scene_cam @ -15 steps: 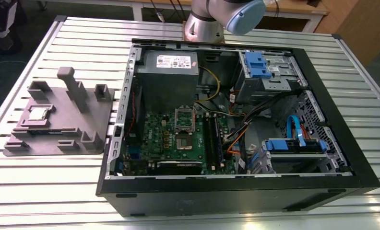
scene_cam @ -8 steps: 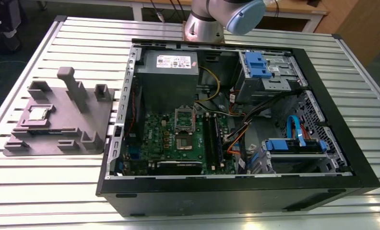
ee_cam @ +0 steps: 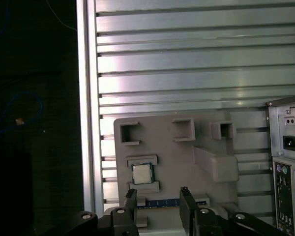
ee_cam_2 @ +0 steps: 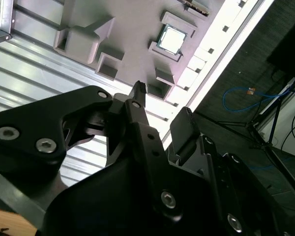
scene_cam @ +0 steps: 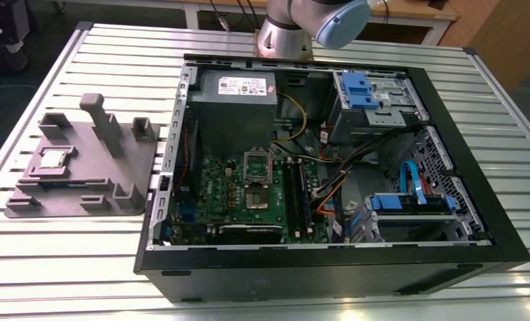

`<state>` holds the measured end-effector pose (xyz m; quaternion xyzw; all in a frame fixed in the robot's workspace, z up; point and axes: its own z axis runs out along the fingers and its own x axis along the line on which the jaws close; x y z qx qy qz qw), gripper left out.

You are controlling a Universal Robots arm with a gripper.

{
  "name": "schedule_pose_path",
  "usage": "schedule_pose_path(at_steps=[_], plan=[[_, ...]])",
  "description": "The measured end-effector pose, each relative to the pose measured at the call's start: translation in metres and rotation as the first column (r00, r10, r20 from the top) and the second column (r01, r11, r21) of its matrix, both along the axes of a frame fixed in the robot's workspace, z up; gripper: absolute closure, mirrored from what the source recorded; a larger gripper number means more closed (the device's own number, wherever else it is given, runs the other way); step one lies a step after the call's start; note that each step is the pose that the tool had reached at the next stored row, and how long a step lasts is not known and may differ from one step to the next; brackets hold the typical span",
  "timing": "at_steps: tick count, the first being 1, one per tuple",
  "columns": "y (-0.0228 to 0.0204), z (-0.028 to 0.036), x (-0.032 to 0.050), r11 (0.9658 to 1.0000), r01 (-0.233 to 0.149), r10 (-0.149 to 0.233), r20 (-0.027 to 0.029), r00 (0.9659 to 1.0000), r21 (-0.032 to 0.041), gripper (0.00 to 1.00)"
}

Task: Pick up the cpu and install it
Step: 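Pick up the cpu and move it towards the insertion slot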

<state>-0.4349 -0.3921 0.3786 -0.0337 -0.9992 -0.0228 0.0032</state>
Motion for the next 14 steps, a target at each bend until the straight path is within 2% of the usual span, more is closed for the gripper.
schedule_pose_path(at_steps=[4, 5, 11, 14], plan=[[0.0000, 0.0000, -0.0001, 1.0000, 0.000, 0.000, 0.0000, 1.0000, 0.0000, 0.53], [0.0000, 0.0000, -0.0002, 1.0000, 0.000, 0.000, 0.0000, 1.0000, 0.0000, 0.45], [0.0000, 0.0000, -0.0003, 1.0000, -0.002, 0.002, 0.0001, 1.0000, 0.0000, 0.45], [0.0000, 0.0000, -0.0003, 0.9998, -0.018, 0.018, 0.0000, 0.9998, 0.0000, 0.45]])
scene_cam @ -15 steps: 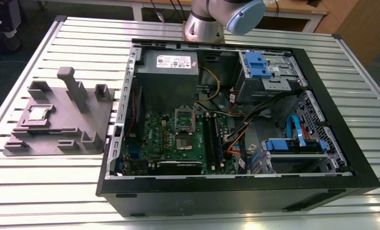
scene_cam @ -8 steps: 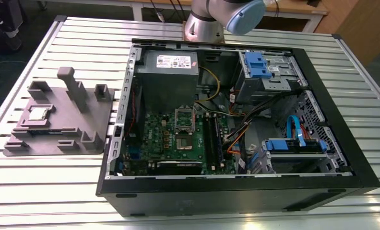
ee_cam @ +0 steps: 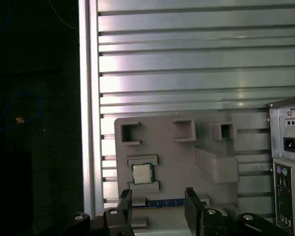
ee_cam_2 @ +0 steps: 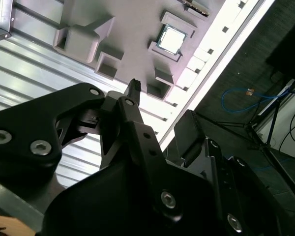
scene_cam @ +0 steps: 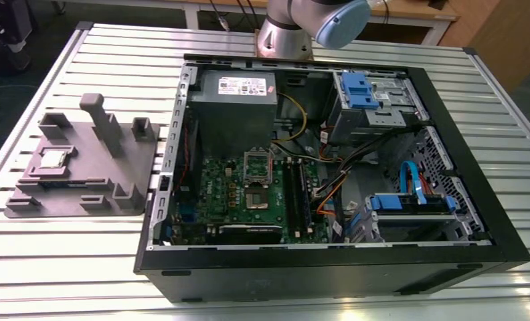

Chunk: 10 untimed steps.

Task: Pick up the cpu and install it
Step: 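Pick up the cpu and move it towards the insertion slot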

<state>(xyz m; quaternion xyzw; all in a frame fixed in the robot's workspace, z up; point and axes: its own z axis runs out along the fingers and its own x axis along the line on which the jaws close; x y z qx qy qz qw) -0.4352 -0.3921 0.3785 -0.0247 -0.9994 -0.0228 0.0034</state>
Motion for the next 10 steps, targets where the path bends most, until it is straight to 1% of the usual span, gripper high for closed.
schedule_pose_path(at_steps=[3, 10], plan=[[0.0000, -0.0003, -0.0011, 0.9996, -0.029, 0.029, 0.0003, 0.9996, 0.0001, 0.45], [0.0000, -0.0007, -0.0058, 0.9995, -0.032, 0.032, 0.0000, 0.9995, 0.0000, 0.45]])
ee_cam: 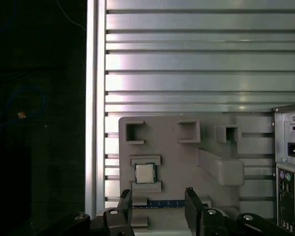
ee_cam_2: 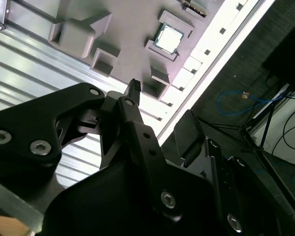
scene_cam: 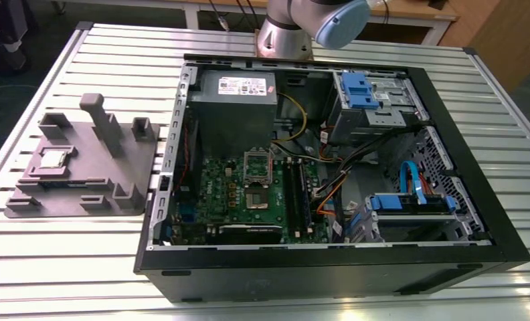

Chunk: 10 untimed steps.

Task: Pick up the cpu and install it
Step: 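Pick up the cpu and move it towards the insertion slot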

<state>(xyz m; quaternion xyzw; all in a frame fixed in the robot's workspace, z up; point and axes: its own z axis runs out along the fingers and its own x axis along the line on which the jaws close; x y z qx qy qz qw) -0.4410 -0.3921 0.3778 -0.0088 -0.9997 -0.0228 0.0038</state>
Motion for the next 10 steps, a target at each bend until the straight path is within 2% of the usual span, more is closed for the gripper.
schedule_pose_path(at_steps=[10], plan=[[0.0000, -0.0027, -0.0011, 1.0000, 0.000, 0.000, 0.0001, 1.0000, 0.0001, 0.45]])
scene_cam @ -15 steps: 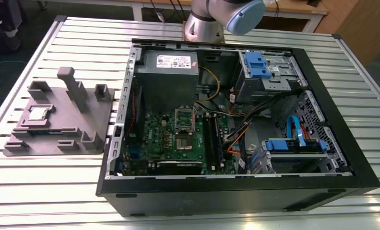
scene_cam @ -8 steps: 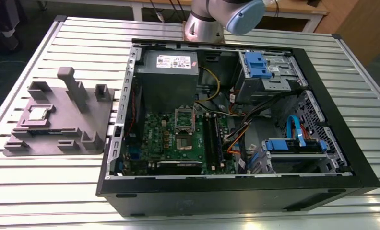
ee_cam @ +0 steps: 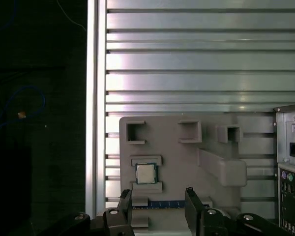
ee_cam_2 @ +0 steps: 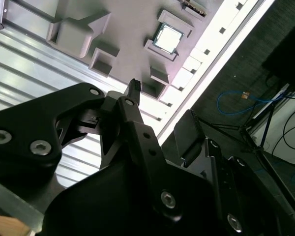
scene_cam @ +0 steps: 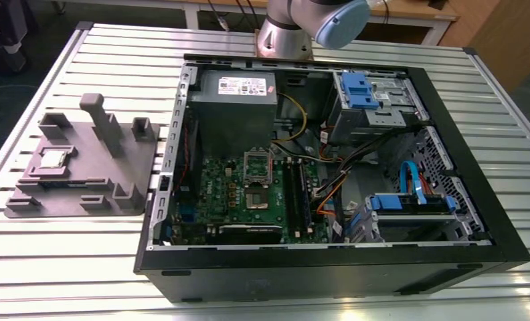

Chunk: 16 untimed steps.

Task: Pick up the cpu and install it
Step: 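Pick up the cpu and move it towards the insertion slot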

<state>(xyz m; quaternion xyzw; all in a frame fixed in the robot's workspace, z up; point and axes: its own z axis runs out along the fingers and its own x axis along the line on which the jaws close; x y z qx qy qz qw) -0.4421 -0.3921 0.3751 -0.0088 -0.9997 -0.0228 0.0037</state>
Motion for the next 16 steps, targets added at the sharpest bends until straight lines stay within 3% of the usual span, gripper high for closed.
schedule_pose_path(at_steps=[16], plan=[[-0.0005, -0.0035, -0.0032, 1.0000, -0.001, 0.001, -0.0001, 1.0000, 0.0000, 0.45]])
